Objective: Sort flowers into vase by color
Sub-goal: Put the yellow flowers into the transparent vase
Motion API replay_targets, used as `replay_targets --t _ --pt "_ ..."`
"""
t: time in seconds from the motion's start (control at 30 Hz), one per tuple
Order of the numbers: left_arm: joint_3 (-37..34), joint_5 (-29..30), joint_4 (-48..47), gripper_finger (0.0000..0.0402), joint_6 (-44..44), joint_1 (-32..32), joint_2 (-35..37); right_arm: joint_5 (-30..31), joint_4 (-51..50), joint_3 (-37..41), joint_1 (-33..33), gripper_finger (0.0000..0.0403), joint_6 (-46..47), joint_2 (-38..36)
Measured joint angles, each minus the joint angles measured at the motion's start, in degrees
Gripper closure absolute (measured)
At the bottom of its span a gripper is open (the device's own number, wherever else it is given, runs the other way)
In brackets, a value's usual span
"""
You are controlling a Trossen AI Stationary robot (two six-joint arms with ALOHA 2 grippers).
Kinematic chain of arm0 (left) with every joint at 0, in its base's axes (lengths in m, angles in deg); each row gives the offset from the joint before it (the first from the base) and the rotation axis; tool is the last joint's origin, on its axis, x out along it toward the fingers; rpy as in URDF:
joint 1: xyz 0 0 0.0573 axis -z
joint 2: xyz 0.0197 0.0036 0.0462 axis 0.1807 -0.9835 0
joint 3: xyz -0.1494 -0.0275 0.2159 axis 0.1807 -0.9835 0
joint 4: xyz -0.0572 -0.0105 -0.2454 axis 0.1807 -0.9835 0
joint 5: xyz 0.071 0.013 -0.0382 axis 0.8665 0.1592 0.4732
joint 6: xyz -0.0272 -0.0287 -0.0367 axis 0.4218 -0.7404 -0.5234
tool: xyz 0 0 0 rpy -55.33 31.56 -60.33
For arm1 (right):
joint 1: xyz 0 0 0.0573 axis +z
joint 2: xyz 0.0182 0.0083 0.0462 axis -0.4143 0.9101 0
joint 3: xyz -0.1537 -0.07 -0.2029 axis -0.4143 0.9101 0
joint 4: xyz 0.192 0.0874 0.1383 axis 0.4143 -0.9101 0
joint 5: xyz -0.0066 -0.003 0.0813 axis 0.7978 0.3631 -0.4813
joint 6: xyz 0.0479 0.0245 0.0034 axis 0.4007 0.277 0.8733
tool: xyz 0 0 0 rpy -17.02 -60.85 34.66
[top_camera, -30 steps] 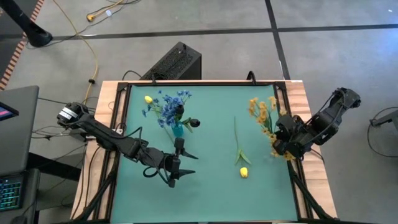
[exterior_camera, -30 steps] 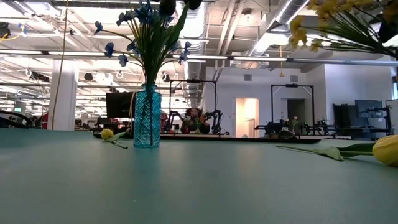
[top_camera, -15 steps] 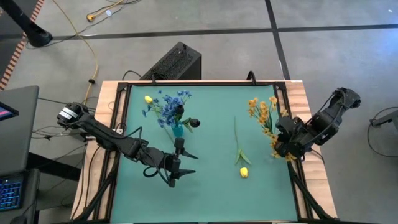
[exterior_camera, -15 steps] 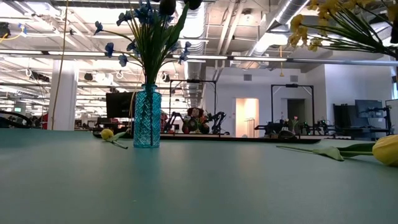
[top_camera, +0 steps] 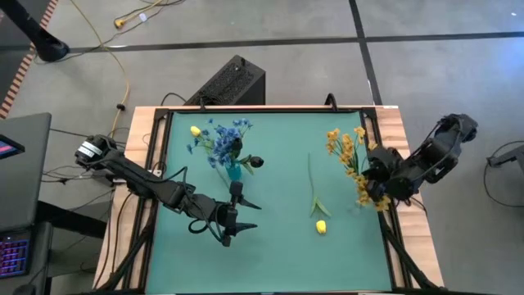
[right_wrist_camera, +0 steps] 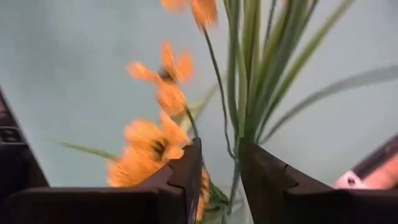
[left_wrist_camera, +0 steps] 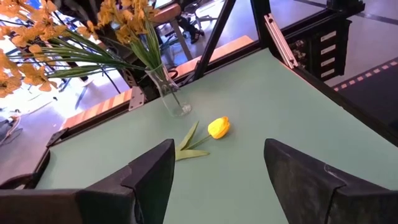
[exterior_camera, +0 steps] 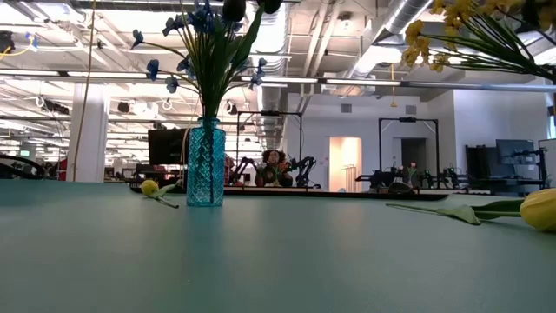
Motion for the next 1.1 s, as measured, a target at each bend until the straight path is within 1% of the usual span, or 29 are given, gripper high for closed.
replay_targets --t 0.1,0.2,0.23,0.33,0.4,0.47,0.6,0.67,0.77,0.93,1.1 --pt "0.0 0.0 0.6 0.0165 0.0 0.0 0.0 2.3 0.0 -3.8 -0.8 0.0275 -3.3 0.0" --pt "0.0 -0.5 4.9 0.0165 -0.1 -0.2 -1.3 4.6 0.0 -7.3 -2.4 0.0276 -7.5 0.0" --pt "0.0 -1.6 6.7 0.0165 -0.1 -0.3 -2.2 5.6 0.0 -8.4 -2.9 0.0276 -9.0 0.0" --pt "0.0 -5.7 14.2 0.0165 -0.6 -1.1 -6.0 8.8 0.9 -11.4 -4.2 0.0276 -13.4 0.0" --pt "0.4 -6.1 18.6 0.0165 -1.0 -1.7 -9.0 10.1 3.1 -12.7 -4.5 0.0276 -16.8 0.0" --pt "2.5 -5.7 20.4 0.0165 -2.4 -2.1 -12.3 10.2 6.8 -13.4 -4.5 0.0276 -21.0 -0.1" --pt "10.7 -5.2 18.1 0.0167 -4.7 -2.7 -19.3 10.2 12.7 -13.4 -3.4 0.0276 -28.0 0.2" --pt "15.7 -2.3 16.6 0.0171 -4.9 -2.7 -23.6 10.3 13.1 -13.4 -2.8 0.0276 -29.6 0.3" --pt "22.9 4.6 14.2 0.018 -5.2 -2.6 -30.2 11.7 13.1 -13.3 -2.4 0.0276 -30.8 0.9" --pt "34.6 10.6 8.8 0.0201 -4.4 -4.1 -40.8 11.7 13.3 -13.3 -2.4 0.0276 -31.1 1.1" --pt "46.2 16.1 3.7 0.0225 1.3 -6.2 -50.8 11.7 13.3 -13.3 -2.4 0.0276 -31.3 1.2"
